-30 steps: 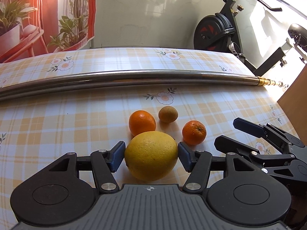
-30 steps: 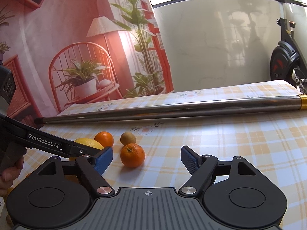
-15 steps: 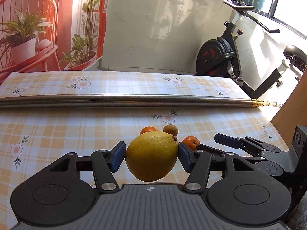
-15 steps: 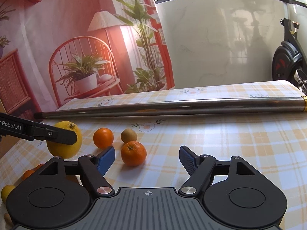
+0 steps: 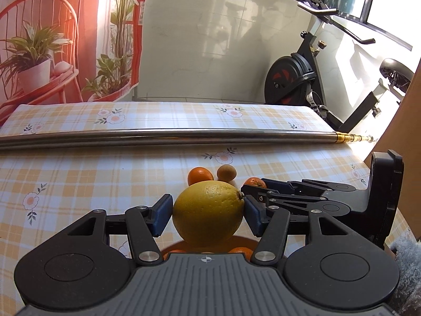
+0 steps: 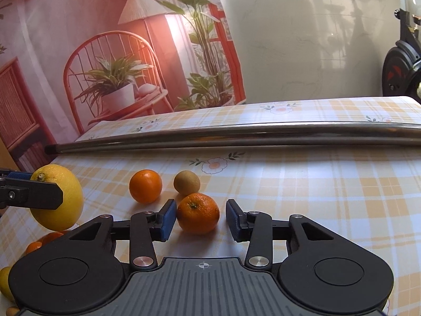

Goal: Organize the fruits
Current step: 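Grasp and lift the yellow grapefruit with the left gripper while the right grasps the mandarin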

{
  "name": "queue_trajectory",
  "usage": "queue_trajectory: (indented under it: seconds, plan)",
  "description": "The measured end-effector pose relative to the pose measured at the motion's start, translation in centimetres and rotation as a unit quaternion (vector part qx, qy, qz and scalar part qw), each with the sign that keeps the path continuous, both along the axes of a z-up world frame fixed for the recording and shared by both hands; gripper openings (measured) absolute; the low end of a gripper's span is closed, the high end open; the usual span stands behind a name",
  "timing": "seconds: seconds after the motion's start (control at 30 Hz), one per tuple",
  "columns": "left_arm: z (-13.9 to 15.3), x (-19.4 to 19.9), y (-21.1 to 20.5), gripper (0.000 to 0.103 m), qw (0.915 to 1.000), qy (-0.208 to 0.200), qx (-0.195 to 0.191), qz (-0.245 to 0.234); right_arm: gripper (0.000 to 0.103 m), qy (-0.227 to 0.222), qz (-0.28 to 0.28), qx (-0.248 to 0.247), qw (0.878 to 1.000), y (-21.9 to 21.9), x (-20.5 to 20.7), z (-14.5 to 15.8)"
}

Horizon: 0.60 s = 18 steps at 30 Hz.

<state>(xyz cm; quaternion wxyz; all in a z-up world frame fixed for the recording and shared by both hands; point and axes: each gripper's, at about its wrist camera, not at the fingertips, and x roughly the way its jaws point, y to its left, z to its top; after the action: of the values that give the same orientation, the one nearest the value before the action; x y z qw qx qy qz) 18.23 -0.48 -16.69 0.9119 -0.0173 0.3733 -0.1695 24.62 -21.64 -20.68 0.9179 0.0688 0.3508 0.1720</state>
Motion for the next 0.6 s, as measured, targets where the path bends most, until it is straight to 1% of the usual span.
queue_trajectory:
  seconds: [0.07, 0.13, 0.23, 0.37, 0.5, 0.6]
  plan:
    - [0.1, -0.3, 0.2, 0.061, 1.0, -0.003, -0.001, -0.002, 0.032, -0.003, 0.0, -0.005, 1.0, 0.2, -0.2, 0.0]
    - [0.3, -0.7, 0.3, 0.061, 1.0, -0.004, -0.002, -0.004, 0.032, -0.007, -0.003, -0.005, 1.0, 0.1, -0.3, 0.1]
    - [0.4, -1.4, 0.5, 0.061, 1.0, -0.003, -0.003, -0.008, 0.032, -0.018, -0.008, 0.007, 1.0, -0.5, -0.8, 0.3]
    - [0.6, -2.6, 1.0, 0.061, 0.9999, 0.004, -0.006, -0.013, 0.032, -0.022, -0.015, 0.015, 1.0, -1.0, -1.2, 0.5]
    - [0.7, -4.2, 1.6, 0.061, 0.9996, 0.012, -0.012, -0.022, 0.032, -0.013, -0.026, 0.019, 0.999, -1.5, -1.9, 0.7]
    - [0.5, -5.6, 1.7, 0.061, 0.9991, 0.022, -0.017, -0.031, 0.032, -0.004, -0.037, 0.039, 0.999, -2.3, -3.4, 0.9]
